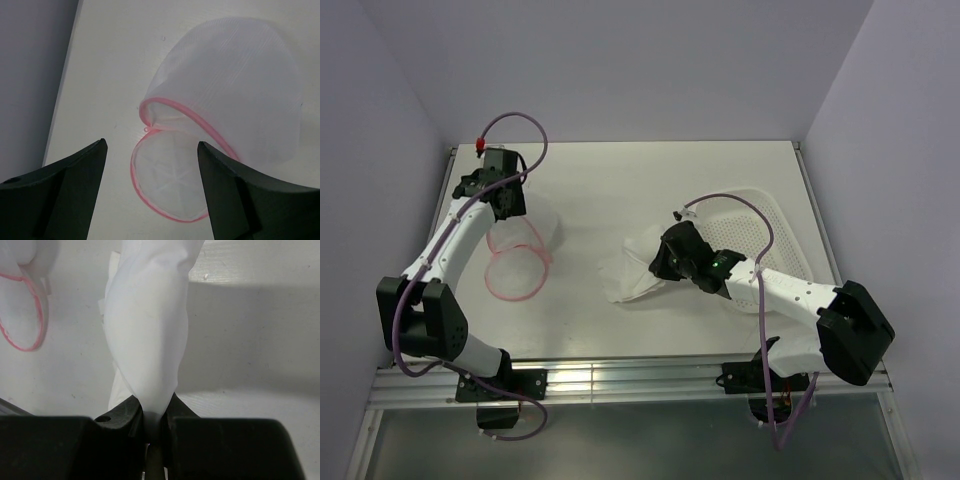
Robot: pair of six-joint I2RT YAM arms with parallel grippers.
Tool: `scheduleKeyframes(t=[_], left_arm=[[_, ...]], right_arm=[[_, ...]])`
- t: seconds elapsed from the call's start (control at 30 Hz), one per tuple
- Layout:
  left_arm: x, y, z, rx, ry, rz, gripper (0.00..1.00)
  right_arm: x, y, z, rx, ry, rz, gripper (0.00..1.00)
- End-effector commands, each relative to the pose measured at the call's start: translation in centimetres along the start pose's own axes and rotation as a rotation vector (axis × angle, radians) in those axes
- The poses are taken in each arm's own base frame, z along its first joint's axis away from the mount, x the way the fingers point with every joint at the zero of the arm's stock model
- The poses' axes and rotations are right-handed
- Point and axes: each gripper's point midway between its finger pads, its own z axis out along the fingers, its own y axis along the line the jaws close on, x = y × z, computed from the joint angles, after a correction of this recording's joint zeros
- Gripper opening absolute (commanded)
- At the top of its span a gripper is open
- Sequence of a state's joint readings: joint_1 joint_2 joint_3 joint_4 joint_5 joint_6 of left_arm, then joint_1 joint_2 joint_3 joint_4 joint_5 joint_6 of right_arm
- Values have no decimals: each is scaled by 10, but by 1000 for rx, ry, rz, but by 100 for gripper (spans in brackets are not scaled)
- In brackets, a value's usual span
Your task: Place the bra in the laundry bag and zip it closed
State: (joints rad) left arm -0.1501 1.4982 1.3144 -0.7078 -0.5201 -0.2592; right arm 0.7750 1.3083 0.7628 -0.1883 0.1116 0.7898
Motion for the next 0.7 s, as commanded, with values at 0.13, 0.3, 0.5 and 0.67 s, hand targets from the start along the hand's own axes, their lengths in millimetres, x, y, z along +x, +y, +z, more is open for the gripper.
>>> scheduleKeyframes(t=[0.13, 0.3, 0.5, 0.67], left_arm=[[14, 2, 4, -7, 31, -4, 80], [6, -3, 15, -19, 27, -9, 80], [4, -20, 33, 8, 76, 16, 78], [3, -24, 42, 6, 81, 13, 78]], right_arm=[[-4, 3, -3, -12, -18, -21, 0], [-1, 3, -2, -15, -13, -18, 0], [-1, 5, -1, -19, -8, -14, 0], [0, 2, -1, -14, -12, -14, 0]])
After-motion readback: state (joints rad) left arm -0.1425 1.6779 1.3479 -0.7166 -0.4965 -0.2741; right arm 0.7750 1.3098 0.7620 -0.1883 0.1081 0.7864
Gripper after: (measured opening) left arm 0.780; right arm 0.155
